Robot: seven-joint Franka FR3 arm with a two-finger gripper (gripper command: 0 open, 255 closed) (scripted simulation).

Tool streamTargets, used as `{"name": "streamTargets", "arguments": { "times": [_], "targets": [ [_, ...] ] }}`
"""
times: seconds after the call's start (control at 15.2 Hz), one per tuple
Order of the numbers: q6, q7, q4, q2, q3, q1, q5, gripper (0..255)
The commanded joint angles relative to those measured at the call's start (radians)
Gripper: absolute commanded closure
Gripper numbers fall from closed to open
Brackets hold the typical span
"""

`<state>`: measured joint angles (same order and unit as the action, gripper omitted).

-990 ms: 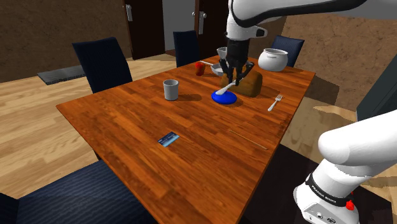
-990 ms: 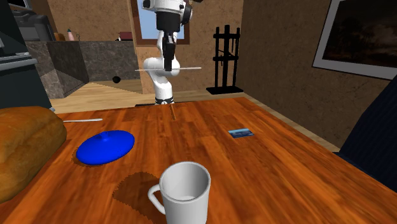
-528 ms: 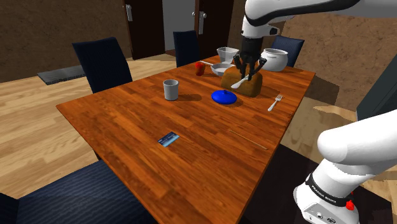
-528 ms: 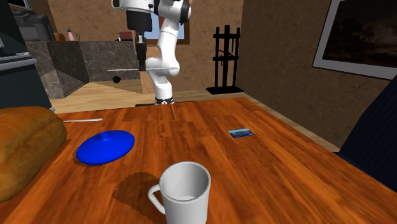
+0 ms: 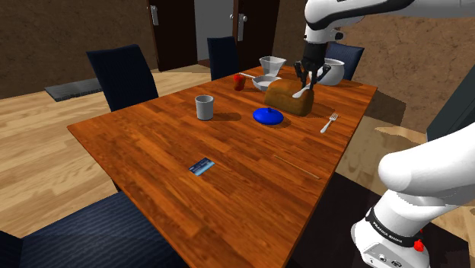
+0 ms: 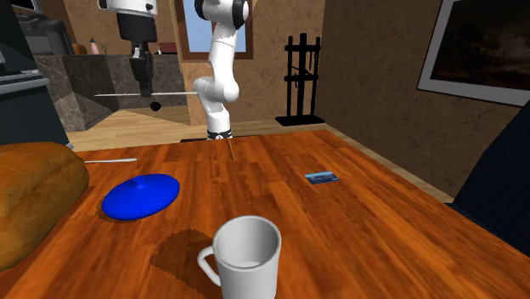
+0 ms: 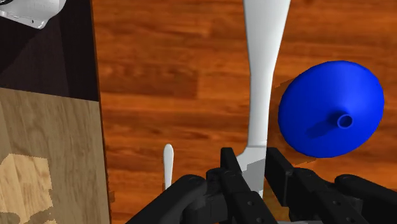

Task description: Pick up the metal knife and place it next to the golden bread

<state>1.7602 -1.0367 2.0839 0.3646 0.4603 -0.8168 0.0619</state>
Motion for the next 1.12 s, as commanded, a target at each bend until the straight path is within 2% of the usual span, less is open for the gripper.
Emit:
{"name": "streamTargets", "arguments": {
  "times": [0.0,1.06],
  "targets": [
    [0.016,0.024,0.007,-0.009,-0.016,-0.011,-0.009,255],
    [0.233,0.003,0.198,-0.037,0.009,-0.006,-0.01,255]
  ]
}}
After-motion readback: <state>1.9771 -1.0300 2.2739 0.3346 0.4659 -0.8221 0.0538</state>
